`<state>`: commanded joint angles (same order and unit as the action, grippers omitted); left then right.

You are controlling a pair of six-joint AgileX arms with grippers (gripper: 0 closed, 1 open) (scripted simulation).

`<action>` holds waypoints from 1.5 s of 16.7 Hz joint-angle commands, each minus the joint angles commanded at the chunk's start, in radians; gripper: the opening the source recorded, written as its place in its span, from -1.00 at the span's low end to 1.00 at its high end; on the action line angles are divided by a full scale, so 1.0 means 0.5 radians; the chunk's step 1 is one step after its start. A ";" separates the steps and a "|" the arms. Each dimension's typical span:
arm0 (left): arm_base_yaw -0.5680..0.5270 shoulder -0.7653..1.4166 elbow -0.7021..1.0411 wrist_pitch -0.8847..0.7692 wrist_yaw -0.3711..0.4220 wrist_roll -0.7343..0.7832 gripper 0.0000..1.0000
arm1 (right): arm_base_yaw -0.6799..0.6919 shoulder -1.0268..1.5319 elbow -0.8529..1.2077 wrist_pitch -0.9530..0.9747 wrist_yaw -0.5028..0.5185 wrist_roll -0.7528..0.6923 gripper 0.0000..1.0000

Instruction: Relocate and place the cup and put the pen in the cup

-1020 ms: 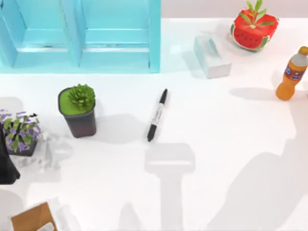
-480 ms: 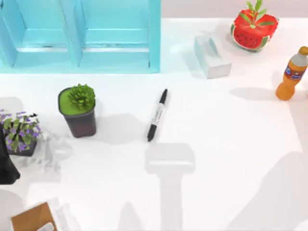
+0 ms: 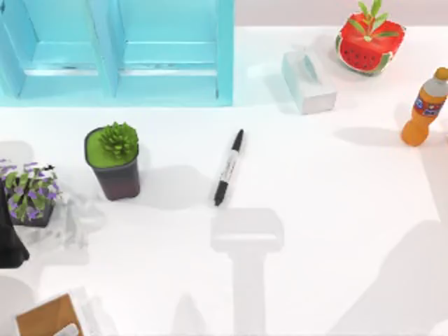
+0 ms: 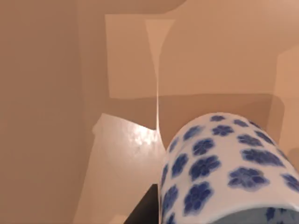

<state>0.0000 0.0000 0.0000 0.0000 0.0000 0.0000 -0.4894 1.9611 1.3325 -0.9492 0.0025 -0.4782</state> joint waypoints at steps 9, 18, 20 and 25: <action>0.000 0.000 0.000 0.000 0.000 0.000 1.00 | 0.000 0.000 0.000 0.000 0.000 0.000 -1.00; 0.000 0.000 0.000 0.000 0.000 0.000 1.00 | 0.066 -0.033 0.072 -0.080 0.000 0.075 -1.00; 0.000 0.000 0.000 0.000 0.000 0.000 1.00 | 0.189 -0.089 0.184 -0.239 0.000 0.209 -1.00; 0.000 0.000 0.000 0.000 0.000 0.000 1.00 | 0.639 -0.296 0.499 -0.860 -0.006 0.641 -1.00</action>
<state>0.0000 0.0000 0.0000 0.0000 0.0000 0.0000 -0.1696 1.8133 1.5821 -1.3790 -0.0005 -0.1579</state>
